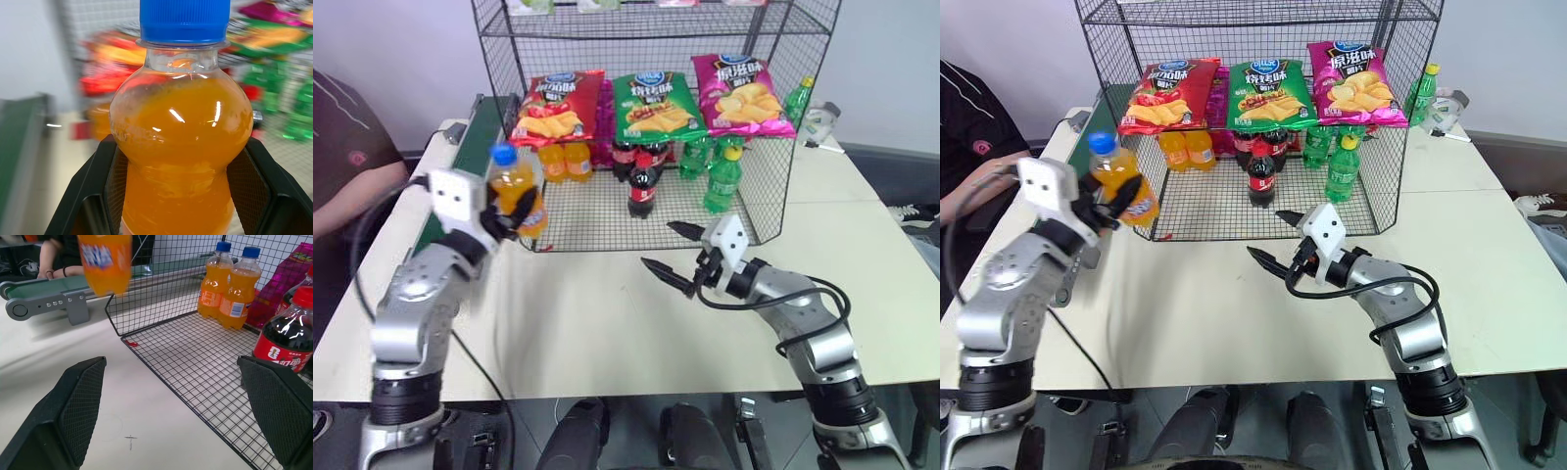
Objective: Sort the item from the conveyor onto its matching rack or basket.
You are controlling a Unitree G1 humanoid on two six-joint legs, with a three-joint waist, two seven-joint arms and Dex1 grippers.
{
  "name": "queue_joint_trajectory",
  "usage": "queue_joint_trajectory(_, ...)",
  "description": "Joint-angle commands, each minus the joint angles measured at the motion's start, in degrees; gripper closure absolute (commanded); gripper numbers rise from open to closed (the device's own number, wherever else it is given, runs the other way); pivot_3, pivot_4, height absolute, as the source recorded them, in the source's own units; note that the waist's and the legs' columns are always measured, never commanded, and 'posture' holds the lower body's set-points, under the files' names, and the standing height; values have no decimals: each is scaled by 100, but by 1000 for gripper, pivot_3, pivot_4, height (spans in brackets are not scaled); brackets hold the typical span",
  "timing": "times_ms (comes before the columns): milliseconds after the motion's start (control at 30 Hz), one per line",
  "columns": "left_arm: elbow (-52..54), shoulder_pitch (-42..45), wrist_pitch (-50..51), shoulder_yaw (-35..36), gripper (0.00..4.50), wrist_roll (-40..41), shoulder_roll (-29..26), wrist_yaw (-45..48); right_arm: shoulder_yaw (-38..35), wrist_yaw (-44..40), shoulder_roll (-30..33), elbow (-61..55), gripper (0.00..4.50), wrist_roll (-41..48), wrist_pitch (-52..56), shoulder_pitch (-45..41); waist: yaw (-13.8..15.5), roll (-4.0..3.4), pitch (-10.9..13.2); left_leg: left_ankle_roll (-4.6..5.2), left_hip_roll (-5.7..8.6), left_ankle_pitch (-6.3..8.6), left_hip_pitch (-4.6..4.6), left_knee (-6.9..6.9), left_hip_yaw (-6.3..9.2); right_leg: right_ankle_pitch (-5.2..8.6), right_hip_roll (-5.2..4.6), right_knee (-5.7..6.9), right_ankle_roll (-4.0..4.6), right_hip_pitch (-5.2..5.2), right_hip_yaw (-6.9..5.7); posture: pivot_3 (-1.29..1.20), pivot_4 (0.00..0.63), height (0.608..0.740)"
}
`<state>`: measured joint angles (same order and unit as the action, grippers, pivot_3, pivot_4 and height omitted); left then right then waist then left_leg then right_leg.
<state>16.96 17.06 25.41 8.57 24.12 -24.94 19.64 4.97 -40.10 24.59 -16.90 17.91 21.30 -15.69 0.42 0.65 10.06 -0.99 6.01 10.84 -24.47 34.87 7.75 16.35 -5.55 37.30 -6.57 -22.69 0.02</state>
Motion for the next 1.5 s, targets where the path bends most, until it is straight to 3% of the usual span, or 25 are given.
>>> queue_joint_trajectory(33,-677,292,-531,-415,2175,-535,349,-122,-103,46,37,-317,0,73,-7,-5,16,0,0,0,0,0,0,1,1,0,1,1,0,0,-1,0,150,740)
queue_joint_trajectory(167,-2310,913,-1595,-631,2175,-1154,891,-415,-81,117,29,-367,0,79,37,-18,33,1,0,0,2,-1,-1,5,0,0,1,3,0,1,-2,0,150,740)
queue_joint_trajectory(333,-4179,1865,-2752,-497,2175,-1294,1380,-465,-105,179,58,-467,0,88,75,32,41,6,3,1,7,-1,-8,13,3,-1,-1,1,-3,1,-7,0,150,740)
queue_joint_trajectory(633,-6452,2822,-4464,-307,2175,-1524,1687,-623,-204,347,104,-738,0,81,146,197,7,7,3,2,11,-1,-8,10,0,-1,1,5,-6,-3,-8,0,150,740)
queue_joint_trajectory(833,-7299,2972,-5067,-158,2175,-1603,1767,-854,-242,406,142,-826,0,85,172,270,19,7,3,2,12,-1,-8,16,1,-2,2,13,-7,-2,-9,0,150,740)
queue_joint_trajectory(1167,-7589,3016,-4926,53,2175,-1446,1853,-597,-195,385,136,-748,0,88,153,193,21,8,2,3,13,-1,-7,23,3,-3,5,21,-9,1,-14,0,150,740)
queue_joint_trajectory(1300,-7430,2926,-4963,64,168,-1473,1836,-532,-176,370,123,-728,0,98,157,173,22,8,2,3,13,-1,-6,25,3,-3,5,23,-9,2,-14,0,150,740)
queue_joint_trajectory(1500,-6922,2690,-4889,73,38,-1448,1775,-446,-161,374,109,-741,0,109,174,186,18,8,2,3,13,-1,-6,25,3,-3,5,24,-9,1,-13,0,150,740)
